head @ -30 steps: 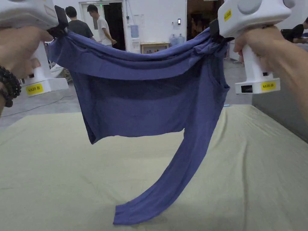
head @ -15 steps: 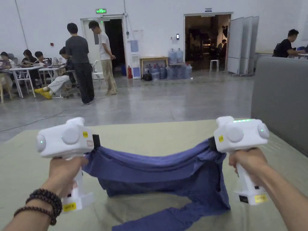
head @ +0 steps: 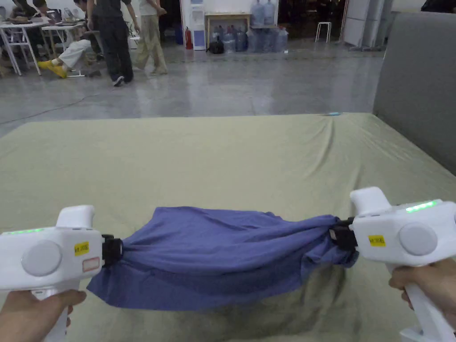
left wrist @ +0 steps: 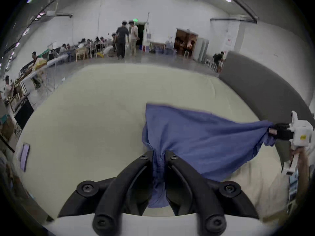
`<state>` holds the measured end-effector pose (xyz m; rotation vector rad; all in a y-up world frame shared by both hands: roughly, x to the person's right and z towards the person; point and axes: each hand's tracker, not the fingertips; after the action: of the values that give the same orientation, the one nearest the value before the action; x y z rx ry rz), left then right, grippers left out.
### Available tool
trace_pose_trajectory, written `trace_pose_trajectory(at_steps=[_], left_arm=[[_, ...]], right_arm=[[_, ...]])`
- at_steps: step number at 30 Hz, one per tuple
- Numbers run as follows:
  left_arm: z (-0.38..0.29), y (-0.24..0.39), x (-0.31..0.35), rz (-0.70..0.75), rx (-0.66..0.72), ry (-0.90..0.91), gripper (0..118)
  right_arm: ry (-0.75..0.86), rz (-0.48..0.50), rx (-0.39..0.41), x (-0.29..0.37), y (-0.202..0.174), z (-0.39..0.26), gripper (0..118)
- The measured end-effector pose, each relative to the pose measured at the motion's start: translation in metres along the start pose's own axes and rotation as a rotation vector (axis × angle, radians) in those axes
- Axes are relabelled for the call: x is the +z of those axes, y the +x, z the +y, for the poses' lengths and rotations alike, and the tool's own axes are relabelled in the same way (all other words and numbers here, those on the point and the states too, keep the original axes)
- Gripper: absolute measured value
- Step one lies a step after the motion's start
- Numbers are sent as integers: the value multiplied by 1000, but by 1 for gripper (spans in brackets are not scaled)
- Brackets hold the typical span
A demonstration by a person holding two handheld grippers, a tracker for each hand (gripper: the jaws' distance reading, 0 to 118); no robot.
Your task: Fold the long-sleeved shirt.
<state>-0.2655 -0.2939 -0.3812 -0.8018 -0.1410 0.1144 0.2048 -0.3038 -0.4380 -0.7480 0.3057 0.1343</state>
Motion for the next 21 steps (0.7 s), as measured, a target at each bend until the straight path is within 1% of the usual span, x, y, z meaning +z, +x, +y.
trace_pose_trajectory(at_steps=[3,4,5,7,10,11,12,13,14,15,16,17,18,19,20,21], left_arm=[[-52,-4,-2,-17,15,-95,5],[-68,-6,-5,-26,12,-136,5],[-79,-6,-10,-10,7,-159,5],[-101,-5,-21,-1,13,-217,5],[-115,-5,-31,-3,16,-242,5],[-116,-5,-32,-5,21,-232,5],[-113,-6,-30,-25,40,-206,7],[-108,-9,-25,-30,66,-195,19],[-101,-9,-21,-38,70,-194,61],[-93,-8,-15,-40,66,-184,102],[-86,-7,-8,-50,48,-163,118],[-80,-6,0,-54,27,-116,115],[-72,-4,12,-57,6,-83,115],[-62,1,19,-72,-28,-23,114],[-55,5,21,-56,-41,-35,108],[-62,8,24,-10,-54,-51,83]], right_arm=[[-115,4,61,1,-17,-56,9],[-158,16,70,-2,-22,-74,9],[-197,28,73,-6,-26,-87,9],[-281,40,46,-16,-34,-111,9],[-315,8,54,-28,-36,-126,9],[-307,-4,55,-29,-33,-125,12],[-304,-7,51,-28,-30,-123,26],[-296,-10,40,-24,-26,-119,47],[-266,-13,-10,-16,-24,-113,81],[-231,-20,-37,-3,-20,-106,96],[-191,-16,-52,8,-16,-98,97],[-135,-14,-65,20,-13,-90,97],[-88,-29,-89,29,-10,-83,97],[-53,-65,-121,38,-5,-75,96],[-45,-96,-145,41,-3,-71,86],[-51,-125,-161,42,-1,-68,60]])
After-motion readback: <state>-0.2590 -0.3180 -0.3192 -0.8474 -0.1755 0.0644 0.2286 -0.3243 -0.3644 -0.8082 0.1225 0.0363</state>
